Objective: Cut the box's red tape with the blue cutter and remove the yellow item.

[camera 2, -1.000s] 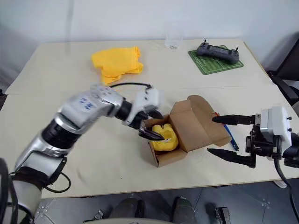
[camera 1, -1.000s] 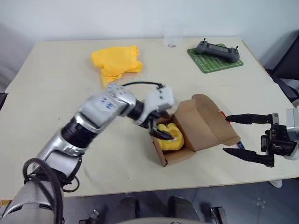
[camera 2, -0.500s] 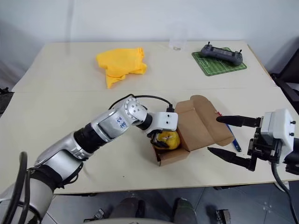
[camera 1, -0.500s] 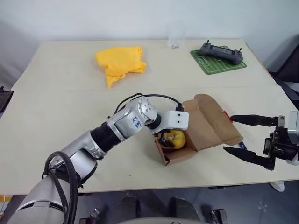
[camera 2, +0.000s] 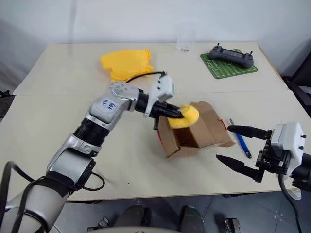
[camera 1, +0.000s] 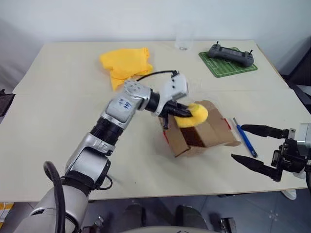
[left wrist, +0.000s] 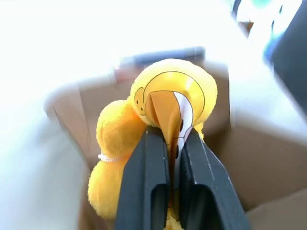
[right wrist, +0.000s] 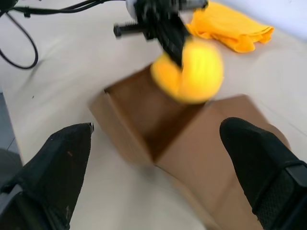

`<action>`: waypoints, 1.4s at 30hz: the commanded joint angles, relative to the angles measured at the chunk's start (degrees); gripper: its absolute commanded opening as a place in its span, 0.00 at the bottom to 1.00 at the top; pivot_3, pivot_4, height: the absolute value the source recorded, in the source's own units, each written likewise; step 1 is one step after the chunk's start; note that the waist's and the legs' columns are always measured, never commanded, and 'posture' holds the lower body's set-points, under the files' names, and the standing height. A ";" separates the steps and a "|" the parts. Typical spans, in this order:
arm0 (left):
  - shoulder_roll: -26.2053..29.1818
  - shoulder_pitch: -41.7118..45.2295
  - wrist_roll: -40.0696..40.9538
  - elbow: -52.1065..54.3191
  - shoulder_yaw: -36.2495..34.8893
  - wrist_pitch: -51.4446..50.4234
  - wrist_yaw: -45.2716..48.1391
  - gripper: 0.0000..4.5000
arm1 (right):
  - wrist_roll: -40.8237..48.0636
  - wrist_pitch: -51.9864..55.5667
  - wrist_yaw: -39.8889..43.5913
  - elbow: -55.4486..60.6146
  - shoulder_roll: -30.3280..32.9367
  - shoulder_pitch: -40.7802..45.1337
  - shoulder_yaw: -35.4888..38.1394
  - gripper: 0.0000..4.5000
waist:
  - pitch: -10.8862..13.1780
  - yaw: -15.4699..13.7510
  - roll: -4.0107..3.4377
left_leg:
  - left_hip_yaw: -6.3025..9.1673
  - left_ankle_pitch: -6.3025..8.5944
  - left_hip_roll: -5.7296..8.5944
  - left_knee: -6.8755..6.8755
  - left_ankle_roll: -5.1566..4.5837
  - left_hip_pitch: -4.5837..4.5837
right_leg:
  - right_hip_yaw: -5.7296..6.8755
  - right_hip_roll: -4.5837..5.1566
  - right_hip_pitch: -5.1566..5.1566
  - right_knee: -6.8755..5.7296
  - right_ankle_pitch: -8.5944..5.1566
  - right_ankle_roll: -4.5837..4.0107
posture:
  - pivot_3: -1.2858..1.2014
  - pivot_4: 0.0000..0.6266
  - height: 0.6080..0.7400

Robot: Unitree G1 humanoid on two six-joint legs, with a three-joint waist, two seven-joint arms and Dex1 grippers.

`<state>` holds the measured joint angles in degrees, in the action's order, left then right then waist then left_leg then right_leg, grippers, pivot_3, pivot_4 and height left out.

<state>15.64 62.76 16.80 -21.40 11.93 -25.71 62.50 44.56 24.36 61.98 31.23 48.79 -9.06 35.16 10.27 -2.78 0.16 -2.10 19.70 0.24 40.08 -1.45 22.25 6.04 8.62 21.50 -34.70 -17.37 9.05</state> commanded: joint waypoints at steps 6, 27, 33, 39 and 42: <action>13.77 -13.27 12.28 12.21 -26.10 -5.66 -8.62 0.00 | 1.44 -3.08 -1.91 0.42 -6.31 9.13 -12.09 1.00 | -0.04 2.21 -0.07 | 0.15 0.00 -0.04 -0.10 0.03 -0.22 | -0.09 0.00 0.00 -0.17 0.00 0.00 | 0.52 0.24 1.00; 28.84 -58.60 9.84 20.94 -40.21 8.66 -8.06 0.47 | -8.43 -17.50 4.56 -12.63 -11.68 23.07 -26.35 1.00 | 0.07 1.51 0.10 | 0.23 0.17 -0.26 -0.09 0.13 -0.20 | -0.08 0.09 0.04 -0.21 0.00 -0.02 | 0.52 0.24 1.00; 31.77 -64.38 15.10 20.01 -49.64 7.25 -3.79 0.53 | -9.43 -20.45 5.23 -17.07 -9.53 22.73 -22.03 1.00 | 0.07 2.86 0.10 | 0.14 0.23 -0.25 -0.17 0.22 -0.21 | -0.04 -0.02 0.12 -0.19 -0.01 -0.04 | 0.52 0.24 1.00; 31.58 -72.80 18.55 23.25 -58.77 5.55 -3.99 0.53 | -8.56 -19.79 6.92 -21.28 -6.49 22.48 -18.90 1.00 | 0.11 3.02 0.05 | 0.01 0.24 -0.42 -0.36 0.21 -0.31 | -0.06 0.00 0.13 -0.07 -0.02 -0.06 | 0.52 0.24 1.00; 28.25 -71.38 19.42 26.89 -55.24 4.57 -7.56 0.61 | -10.21 -21.87 7.25 -24.90 -6.53 23.51 -18.97 1.00 | 0.13 2.15 0.00 | 0.06 0.24 -0.41 -0.27 0.19 -0.37 | -0.07 0.06 -0.02 -0.06 -0.02 -0.06 | 0.52 0.24 1.00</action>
<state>45.01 -9.51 34.49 2.04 -44.79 -20.68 56.66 34.54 4.08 69.11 7.18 41.89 13.51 14.47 10.39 -0.63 0.16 -2.06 19.94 -0.12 39.81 -1.28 21.85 5.94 8.74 21.45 -34.75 -17.39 8.99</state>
